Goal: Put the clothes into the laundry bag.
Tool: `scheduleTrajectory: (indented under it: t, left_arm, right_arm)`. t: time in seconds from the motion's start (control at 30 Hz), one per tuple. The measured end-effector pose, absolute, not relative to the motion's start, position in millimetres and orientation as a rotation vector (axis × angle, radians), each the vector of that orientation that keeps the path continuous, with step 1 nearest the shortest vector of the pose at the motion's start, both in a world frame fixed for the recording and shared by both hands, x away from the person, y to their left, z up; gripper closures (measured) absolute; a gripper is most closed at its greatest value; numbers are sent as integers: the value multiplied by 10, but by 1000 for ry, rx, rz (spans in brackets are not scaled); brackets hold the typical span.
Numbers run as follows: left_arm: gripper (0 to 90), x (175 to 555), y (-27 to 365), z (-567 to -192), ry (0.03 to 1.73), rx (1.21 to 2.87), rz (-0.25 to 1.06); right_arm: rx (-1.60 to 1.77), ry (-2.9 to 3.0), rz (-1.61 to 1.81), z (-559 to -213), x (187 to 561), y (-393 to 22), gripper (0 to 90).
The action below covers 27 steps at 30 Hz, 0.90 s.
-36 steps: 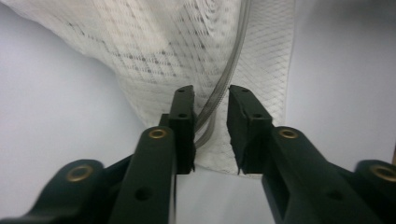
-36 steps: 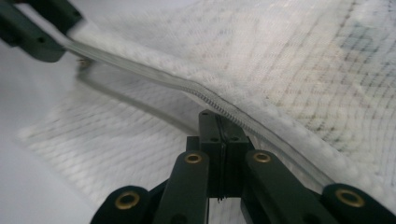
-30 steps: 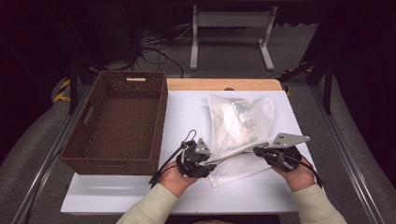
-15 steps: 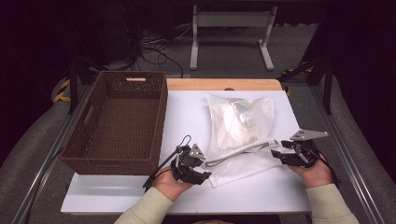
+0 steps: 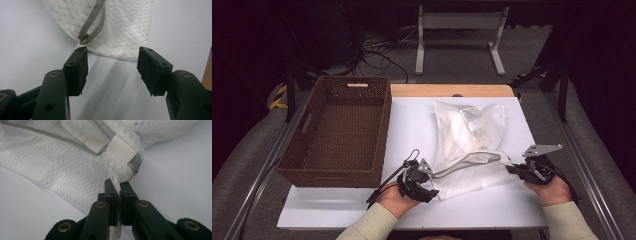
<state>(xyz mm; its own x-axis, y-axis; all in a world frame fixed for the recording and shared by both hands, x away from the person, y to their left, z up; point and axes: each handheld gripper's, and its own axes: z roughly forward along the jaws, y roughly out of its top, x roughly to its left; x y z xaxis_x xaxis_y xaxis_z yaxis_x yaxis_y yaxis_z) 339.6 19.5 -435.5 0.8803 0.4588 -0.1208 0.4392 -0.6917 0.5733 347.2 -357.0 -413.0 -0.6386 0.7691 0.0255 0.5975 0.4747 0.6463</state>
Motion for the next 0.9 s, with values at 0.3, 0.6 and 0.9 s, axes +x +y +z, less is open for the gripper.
scheduleTrajectory:
  t: [0.3, 0.6, 0.9]
  left_arm:
    - [425, 3399, 194, -4351, 640, 2433, 45]
    - [425, 3400, 197, -4346, 641, 2437, 48]
    - [424, 3382, 272, -4314, 646, 2410, 55]
  right_arm:
    - [1129, 2497, 1000, -3973, 3149, -3601, 869]
    - [1219, 2556, 956, -4069, 2939, -3745, 868]
    - [1240, 2554, 901, -4139, 2930, -3804, 741]
